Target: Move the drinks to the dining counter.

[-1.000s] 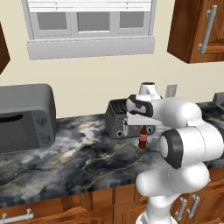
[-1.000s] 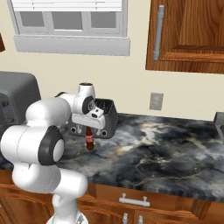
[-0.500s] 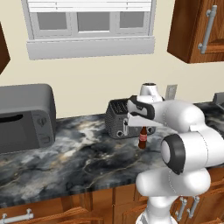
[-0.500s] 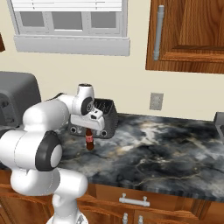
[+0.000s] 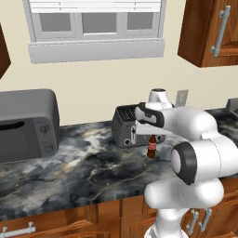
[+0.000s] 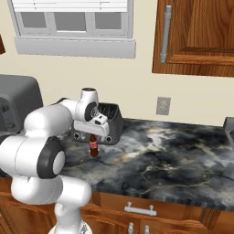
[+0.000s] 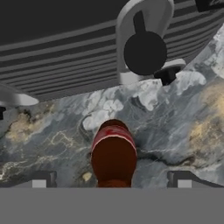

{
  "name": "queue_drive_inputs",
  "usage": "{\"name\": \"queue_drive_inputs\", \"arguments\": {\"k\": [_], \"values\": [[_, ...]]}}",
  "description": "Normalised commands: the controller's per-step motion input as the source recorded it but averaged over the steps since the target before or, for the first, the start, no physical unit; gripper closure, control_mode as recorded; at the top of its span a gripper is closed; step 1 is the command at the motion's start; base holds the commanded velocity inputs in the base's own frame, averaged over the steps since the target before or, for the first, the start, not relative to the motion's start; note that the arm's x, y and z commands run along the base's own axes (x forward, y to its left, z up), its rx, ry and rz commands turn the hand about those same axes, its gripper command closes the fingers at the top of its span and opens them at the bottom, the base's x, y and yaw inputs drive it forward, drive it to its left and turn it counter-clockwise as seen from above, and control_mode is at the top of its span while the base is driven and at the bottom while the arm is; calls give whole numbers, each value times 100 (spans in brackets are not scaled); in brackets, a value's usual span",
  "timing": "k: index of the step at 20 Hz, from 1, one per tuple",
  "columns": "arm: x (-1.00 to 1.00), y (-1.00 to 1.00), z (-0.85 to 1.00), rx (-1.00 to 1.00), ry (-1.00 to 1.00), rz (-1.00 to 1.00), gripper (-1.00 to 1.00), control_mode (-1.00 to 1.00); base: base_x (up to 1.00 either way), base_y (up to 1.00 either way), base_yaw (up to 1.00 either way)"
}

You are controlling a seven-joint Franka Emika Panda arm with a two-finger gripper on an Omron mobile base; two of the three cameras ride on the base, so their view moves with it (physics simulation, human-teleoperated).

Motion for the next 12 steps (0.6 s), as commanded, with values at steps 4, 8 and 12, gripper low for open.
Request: {"name": "queue_drive_inputs", "arguments": {"k": [4,8,12], "values": [[9,0,0,0,0,0,-100,-100,0,0,0],[0,0,0,0,0,0,-100,-100,0,0,0],[0,0,0,0,0,0,-100,-100,0,0,0]]}}
